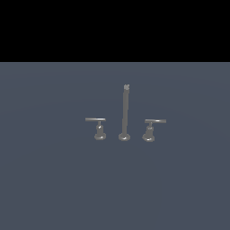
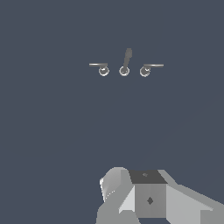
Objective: Turn on the faucet by rotating a designated handle.
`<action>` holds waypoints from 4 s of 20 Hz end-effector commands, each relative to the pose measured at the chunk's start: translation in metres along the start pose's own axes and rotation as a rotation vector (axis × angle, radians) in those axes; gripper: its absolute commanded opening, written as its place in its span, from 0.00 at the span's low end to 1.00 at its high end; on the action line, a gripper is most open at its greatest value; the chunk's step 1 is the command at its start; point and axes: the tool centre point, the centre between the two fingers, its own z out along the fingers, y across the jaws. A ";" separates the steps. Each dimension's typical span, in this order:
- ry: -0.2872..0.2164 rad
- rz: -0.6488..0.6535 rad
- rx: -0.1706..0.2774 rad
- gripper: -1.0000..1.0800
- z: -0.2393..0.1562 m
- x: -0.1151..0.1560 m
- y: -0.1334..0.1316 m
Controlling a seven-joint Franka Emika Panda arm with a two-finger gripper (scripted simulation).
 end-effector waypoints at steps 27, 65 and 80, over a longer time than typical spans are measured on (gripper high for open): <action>-0.001 0.237 0.055 0.00 0.026 0.059 0.019; 0.020 1.394 0.017 0.00 0.316 0.269 0.137; 0.044 1.588 -0.011 0.00 0.384 0.276 0.163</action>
